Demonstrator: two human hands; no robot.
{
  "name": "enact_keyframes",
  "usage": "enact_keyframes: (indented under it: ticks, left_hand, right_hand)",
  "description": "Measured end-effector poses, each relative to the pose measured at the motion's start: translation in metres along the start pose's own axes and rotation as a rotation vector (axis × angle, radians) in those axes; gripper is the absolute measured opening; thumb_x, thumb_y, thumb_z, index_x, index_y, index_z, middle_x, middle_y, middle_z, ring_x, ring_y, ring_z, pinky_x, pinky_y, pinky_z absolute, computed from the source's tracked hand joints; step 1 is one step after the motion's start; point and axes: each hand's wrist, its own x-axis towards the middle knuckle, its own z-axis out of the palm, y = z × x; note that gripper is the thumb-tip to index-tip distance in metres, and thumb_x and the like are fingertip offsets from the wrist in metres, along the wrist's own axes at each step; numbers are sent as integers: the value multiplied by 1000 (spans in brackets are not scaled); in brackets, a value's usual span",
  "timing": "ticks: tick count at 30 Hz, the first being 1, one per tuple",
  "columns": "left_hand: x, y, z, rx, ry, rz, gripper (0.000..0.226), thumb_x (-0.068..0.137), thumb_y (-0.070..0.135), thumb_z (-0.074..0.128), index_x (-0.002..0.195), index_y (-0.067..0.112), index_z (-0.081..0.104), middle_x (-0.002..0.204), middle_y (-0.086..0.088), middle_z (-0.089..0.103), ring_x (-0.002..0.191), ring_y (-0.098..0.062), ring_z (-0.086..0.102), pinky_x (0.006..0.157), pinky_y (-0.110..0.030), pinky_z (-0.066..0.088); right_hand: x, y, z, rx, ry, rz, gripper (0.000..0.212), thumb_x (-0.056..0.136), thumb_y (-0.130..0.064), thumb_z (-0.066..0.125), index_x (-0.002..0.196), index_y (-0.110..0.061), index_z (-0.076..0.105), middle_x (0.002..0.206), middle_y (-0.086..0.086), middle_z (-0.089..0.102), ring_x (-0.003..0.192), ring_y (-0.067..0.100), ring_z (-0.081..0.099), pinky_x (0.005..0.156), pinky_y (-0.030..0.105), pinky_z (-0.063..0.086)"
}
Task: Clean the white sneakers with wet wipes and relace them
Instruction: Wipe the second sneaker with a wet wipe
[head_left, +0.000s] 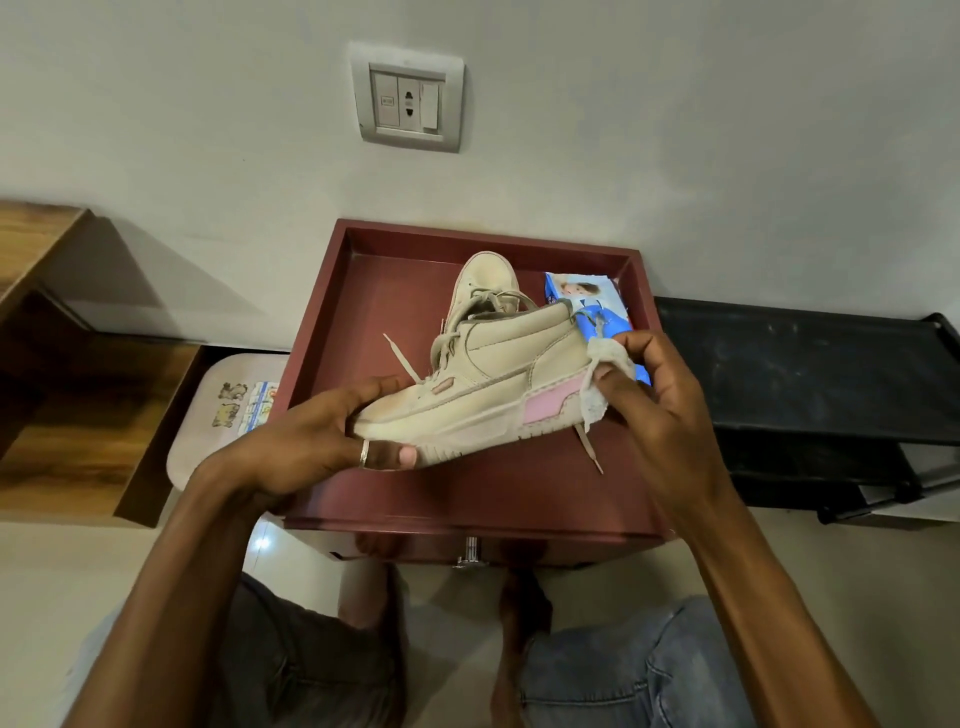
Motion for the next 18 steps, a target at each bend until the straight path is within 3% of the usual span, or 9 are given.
enact_keyframes:
  ticks: [5, 8, 14, 18]
  left_hand:
    - [-3, 2, 1, -36, -57, 38, 81, 83, 13, 80, 151, 29, 40, 143, 19, 59, 133, -3, 55, 106, -15, 45]
    - [-4, 3, 4, -40, -75, 54, 82, 81, 10, 73, 150, 35, 37, 142, 24, 58, 133, 1, 53, 104, -13, 44]
    - [-4, 3, 7, -17, -98, 65, 72, 89, 8, 67, 148, 39, 38, 139, 29, 58, 132, 6, 52, 104, -13, 45]
    - [-5, 4, 8, 0, -81, 34, 70, 94, 0, 63, 138, 49, 40, 126, 41, 60, 121, 18, 53, 90, -8, 49]
  right_hand:
    - [0, -2, 6, 74, -25, -44, 21, 96, -29, 50, 113, -19, 55, 114, 12, 61, 105, 28, 63, 83, 41, 58]
    - [0, -4, 13, 59, 16, -66, 19, 97, -29, 49, 113, -21, 55, 112, 11, 62, 104, 28, 63, 85, 47, 57]
    - [-7, -4, 30, -125, 154, -117, 9, 100, -30, 52, 108, -27, 54, 99, -7, 63, 88, 20, 66, 67, 49, 56]
    - [-16, -10, 47, -298, 213, -227, 10, 97, -37, 52, 107, -36, 48, 97, -15, 59, 89, 17, 63, 67, 43, 55]
